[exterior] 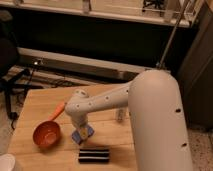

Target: Wipe the white sponge on the table

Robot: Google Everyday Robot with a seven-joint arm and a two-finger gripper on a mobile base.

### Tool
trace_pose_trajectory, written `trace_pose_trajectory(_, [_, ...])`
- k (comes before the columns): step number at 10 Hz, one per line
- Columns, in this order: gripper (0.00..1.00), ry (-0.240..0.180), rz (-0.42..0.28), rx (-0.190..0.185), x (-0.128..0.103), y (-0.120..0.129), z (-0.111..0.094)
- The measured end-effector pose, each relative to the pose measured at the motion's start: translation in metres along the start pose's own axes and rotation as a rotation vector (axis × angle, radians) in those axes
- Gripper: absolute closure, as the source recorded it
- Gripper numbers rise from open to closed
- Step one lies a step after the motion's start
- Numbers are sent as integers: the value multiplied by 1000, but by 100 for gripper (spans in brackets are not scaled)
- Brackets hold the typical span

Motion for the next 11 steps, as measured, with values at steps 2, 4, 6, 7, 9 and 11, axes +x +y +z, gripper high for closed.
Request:
trace_pose_trajectory(2, [69,7,-7,14,3,-14,0])
trace_pose_trajectory(4, [69,19,-3,31,12,-27,-2])
trace_pose_trajectory(6, [69,28,0,42,18,-35,-3])
trace_pose_trajectory(7, [69,31,4,48,22,-41,-3])
trace_pose_trajectory(9, [69,38,18,58,30,-51,-1])
trace_pose_trajectory(11, [69,57,51,67,51,-61,0])
